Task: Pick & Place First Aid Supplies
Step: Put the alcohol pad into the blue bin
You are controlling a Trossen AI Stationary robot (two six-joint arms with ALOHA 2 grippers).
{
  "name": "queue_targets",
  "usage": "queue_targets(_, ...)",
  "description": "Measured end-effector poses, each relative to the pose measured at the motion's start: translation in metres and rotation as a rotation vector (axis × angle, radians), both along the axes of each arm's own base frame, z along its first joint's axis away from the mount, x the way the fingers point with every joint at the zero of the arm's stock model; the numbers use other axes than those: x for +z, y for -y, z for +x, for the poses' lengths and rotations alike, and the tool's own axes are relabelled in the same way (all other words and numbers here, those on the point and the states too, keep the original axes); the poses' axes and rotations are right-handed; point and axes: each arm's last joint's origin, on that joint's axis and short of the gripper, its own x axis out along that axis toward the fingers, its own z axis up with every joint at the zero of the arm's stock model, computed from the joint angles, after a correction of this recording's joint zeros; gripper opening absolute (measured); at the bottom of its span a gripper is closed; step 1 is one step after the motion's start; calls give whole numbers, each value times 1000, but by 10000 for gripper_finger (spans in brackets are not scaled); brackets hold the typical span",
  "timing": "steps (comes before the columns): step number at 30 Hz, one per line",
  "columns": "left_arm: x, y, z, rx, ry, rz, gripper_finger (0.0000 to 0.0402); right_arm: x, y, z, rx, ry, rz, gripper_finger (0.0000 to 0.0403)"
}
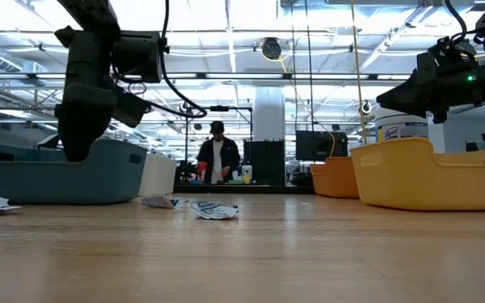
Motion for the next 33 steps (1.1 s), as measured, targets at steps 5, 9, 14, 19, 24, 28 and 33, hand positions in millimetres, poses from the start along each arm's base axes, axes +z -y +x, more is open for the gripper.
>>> queue_targets(5,5,0,2,19,0,-27,82,0,0,0,0,0,0,116)
queue_targets(9,18,0,5,13,-15,-14,153,0,0,0,0,0,0,116)
queue_targets(14,41,5,12,-73,-7,10,213,0,0,0,0,0,0,116)
queue_targets(19,59,17,18,-91,6,38,233,0,0,0,0,0,0,116)
queue_targets(24,66,32,31,-89,11,62,226,0,0,0,0,0,0,116)
queue_targets(28,70,45,59,-105,-24,60,213,0,0,0,0,0,0,116)
queue_targets(33,74,61,97,-92,-34,56,197,0,0,0,0,0,0,116)
